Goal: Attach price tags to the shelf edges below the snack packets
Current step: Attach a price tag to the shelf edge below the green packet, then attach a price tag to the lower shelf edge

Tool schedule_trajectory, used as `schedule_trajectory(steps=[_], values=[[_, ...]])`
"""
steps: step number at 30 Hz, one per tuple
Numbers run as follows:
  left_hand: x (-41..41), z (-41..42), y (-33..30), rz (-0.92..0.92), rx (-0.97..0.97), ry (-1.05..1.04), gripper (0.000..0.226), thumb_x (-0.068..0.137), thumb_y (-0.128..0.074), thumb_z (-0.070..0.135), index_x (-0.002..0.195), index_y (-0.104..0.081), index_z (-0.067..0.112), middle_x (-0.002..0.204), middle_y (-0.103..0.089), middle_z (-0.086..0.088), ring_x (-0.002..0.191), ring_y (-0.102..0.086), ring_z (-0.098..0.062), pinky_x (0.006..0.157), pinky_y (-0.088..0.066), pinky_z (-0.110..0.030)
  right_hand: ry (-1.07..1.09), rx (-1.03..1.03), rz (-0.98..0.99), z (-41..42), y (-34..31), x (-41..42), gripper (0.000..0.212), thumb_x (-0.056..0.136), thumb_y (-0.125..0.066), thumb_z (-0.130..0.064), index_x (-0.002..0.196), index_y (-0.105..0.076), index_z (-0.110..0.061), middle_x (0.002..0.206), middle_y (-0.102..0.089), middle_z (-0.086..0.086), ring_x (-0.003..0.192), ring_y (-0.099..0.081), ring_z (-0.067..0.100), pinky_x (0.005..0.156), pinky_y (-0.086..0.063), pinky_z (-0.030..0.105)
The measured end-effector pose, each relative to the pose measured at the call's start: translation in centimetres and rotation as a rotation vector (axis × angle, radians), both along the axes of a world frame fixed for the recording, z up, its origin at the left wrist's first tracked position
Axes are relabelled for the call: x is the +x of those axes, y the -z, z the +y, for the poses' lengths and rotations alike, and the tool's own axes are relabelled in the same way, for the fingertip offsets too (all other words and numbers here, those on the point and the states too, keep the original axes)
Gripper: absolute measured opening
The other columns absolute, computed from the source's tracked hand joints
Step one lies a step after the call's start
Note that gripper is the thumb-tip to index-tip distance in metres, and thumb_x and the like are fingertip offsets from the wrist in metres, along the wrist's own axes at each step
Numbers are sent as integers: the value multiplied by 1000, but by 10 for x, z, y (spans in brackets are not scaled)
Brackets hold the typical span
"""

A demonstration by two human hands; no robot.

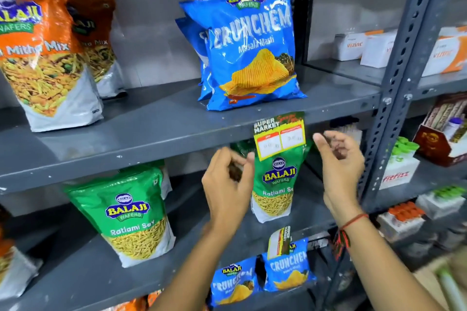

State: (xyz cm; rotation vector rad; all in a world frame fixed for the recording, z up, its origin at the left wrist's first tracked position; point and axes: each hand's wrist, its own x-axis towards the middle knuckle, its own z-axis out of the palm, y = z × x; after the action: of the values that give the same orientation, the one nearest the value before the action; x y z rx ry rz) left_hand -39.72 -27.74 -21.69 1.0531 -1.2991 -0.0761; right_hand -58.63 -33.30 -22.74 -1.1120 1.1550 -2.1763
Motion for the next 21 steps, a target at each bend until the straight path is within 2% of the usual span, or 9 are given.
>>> schedule_trajectory(steps=[2,4,7,9,11,14,16,18,21], values=[[-4,7,37,65,107,51,29,87,-68,34,68,-49,22,64,-56,2,53,-53,-12,49,-43,-27,-63,97,-63,10,44,-6,9,84,-71,-24,92,-67,-24,84,-63,-5,75,-54,-1,72,-43,11],[-9,8,70,12,282,103,24,85,-68,34,73,-51,23,66,-60,5,52,-56,-10,49,-44,-25,-139,273,-99,23,99,-7,11,88,-66,-14,99,-66,-16,92,-65,0,82,-57,2,80,-44,17],[-21,-2,110,-283,621,151,14,81,-68,34,90,-58,31,90,-69,13,73,-68,-8,65,-54,-30,-262,650,-288,48,189,-7,22,90,-61,-7,112,-61,-8,100,-63,6,76,-58,6,71,-47,20],[-31,-11,127,-493,805,198,26,82,-65,35,107,-62,34,114,-68,10,96,-69,-18,79,-55,-35,-374,868,-452,66,231,-2,20,94,-56,-10,113,-56,-14,98,-62,4,72,-57,7,61,-43,20],[-42,-22,141,-653,918,219,38,83,-60,32,122,-58,35,125,-66,4,110,-64,-28,87,-54,-40,-436,1002,-577,77,262,3,22,94,-56,-10,115,-55,-15,101,-60,7,77,-55,11,65,-39,22],[-57,-38,158,-767,997,241,45,85,-57,29,130,-53,33,126,-66,-4,116,-59,-34,91,-52,-41,-543,1036,-669,81,286,16,32,93,-57,-9,126,-54,-10,98,-60,3,83,-56,11,74,-41,21],[-67,-46,166,-808,1011,223,43,84,-58,31,127,-55,33,125,-67,-4,116,-59,-36,90,-52,-41,-557,995,-780,75,291,25,30,95,-55,-9,125,-55,-13,108,-63,2,100,-59,15,88,-44,24],[-76,-52,172,-829,977,191,33,85,-60,32,117,-61,31,118,-70,-5,111,-61,-37,84,-51,-38,-547,923,-853,68,288,34,26,98,-49,-8,123,-55,-14,114,-63,3,112,-56,19,94,-42,26],[-82,-58,177,-850,935,165,16,86,-58,28,99,-69,26,103,-74,-9,99,-63,-39,69,-43,-32,-487,895,-895,58,282,43,16,96,-53,-10,109,-60,-16,102,-66,-2,104,-59,15,94,-41,25]])
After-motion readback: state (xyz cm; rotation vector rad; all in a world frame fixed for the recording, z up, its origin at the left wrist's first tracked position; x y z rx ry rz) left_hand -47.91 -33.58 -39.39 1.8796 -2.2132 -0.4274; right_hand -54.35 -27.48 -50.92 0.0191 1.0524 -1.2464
